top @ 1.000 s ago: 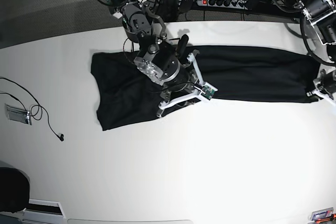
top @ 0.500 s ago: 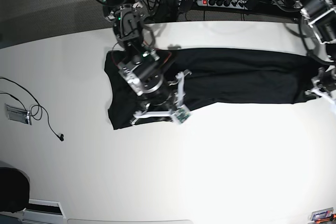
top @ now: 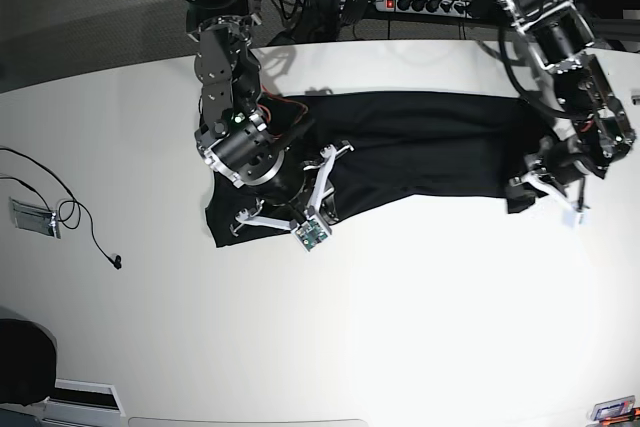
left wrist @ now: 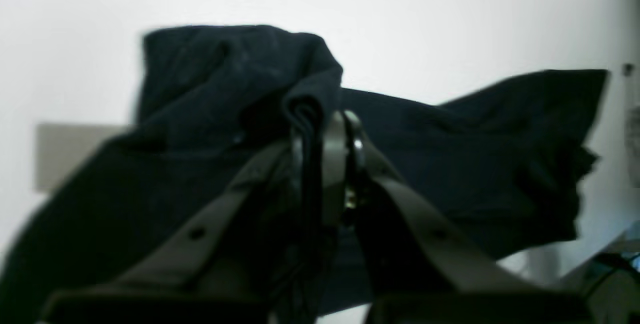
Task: Fold the T-shirt properly
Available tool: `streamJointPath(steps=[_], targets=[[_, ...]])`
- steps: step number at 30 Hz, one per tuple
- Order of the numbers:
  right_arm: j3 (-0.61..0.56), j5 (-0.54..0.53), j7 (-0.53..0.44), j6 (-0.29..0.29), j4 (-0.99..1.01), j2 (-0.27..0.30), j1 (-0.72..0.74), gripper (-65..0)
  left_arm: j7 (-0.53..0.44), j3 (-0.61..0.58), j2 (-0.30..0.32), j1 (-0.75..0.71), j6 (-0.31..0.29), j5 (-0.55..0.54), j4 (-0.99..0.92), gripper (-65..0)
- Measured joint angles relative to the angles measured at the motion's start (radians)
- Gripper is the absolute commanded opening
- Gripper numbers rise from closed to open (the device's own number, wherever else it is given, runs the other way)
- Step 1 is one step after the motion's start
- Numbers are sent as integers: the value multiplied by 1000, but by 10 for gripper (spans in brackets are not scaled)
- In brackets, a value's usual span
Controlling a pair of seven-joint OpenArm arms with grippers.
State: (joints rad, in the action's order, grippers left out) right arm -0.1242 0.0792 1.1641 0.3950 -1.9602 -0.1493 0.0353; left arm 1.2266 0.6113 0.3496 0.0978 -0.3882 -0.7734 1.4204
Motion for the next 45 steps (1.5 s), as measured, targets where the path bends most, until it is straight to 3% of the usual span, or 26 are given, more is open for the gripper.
streamJointPath(steps=[3,9,12,18,20,24,32,34,35,39,45], targets=[[0,0,1,0,0,0,0,-517,77,4,-53,23,31,-7,42,-650],[-2,0,36,-2,0,0,0,-517,97,2,-140,35,158,-111,232,-650],[-2,0,36,-2,0,0,0,-517,95,-57,-156,32,209,-157,247,-650],[-3,0,37,0,0,0,3,-517,71,-210,-225,-9,220,-127,159,-650],[-3,0,36,0,0,0,3,-517,23,-257,-238,-41,219,-114,154,-650],[-3,0,36,0,0,0,0,-516,-29,-325,-236,-44,220,-103,154,-650],[-4,0,37,0,0,0,-2,-514,7,-332,-200,-43,221,-138,188,-650],[-14,1,37,1,0,1,-2,-514,41,-333,-200,-47,214,-150,247,-558],[-26,2,38,0,0,1,-2,-513,43,-336,-200,-52,211,-159,282,-543],[-42,-3,75,102,0,0,0,-513,52,-360,-189,-59,211,-165,415,-541],[-41,0,81,110,0,0,3,-512,46,-393,-186,-59,212,-168,403,-540]])
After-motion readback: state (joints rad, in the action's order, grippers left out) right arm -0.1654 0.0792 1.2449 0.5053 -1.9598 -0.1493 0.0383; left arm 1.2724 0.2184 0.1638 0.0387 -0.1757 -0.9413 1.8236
